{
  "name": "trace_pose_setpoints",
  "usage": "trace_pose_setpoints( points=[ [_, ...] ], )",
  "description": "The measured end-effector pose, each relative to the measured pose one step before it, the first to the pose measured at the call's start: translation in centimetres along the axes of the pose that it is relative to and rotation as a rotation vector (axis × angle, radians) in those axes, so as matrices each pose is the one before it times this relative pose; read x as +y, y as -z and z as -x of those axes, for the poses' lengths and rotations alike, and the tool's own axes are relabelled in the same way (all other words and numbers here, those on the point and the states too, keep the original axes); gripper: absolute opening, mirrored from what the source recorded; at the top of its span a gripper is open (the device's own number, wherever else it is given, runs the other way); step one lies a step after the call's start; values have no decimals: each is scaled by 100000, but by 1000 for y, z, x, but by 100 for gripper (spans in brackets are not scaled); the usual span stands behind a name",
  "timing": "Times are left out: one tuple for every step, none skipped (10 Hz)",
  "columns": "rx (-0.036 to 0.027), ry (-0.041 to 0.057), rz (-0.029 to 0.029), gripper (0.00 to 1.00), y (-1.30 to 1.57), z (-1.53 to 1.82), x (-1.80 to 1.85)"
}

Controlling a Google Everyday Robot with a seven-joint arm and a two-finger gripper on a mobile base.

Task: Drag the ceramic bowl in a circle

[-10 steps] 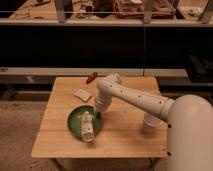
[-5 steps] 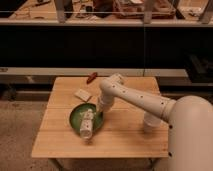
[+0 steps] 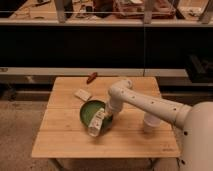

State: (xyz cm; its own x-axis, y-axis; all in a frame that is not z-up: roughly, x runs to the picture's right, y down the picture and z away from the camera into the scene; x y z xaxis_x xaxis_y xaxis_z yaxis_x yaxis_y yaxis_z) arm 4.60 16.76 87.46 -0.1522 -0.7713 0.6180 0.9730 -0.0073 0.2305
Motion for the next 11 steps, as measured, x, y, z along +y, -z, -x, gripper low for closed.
trace_pose_setpoints(
  points=[
    [2472, -999, 2190, 0, 1044, 1310, 1569],
    [1173, 459, 1934, 0, 661, 920, 731],
    [1902, 757, 794, 0, 863, 751, 148],
    [1425, 1175, 275, 0, 818, 1069, -196],
    [1041, 1122, -71, 0, 622, 533, -350],
    [495, 1825, -280, 0, 448, 704, -694],
    [453, 3219, -852, 0, 526, 677, -1413],
    [344, 2205, -621, 0, 328, 208, -1046],
    [40, 2242, -672, 0, 245, 200, -1119],
    [211, 3118, -946, 0, 236, -162, -1641],
    [-51, 4287, -1459, 0, 95, -709, -2372]
  ],
)
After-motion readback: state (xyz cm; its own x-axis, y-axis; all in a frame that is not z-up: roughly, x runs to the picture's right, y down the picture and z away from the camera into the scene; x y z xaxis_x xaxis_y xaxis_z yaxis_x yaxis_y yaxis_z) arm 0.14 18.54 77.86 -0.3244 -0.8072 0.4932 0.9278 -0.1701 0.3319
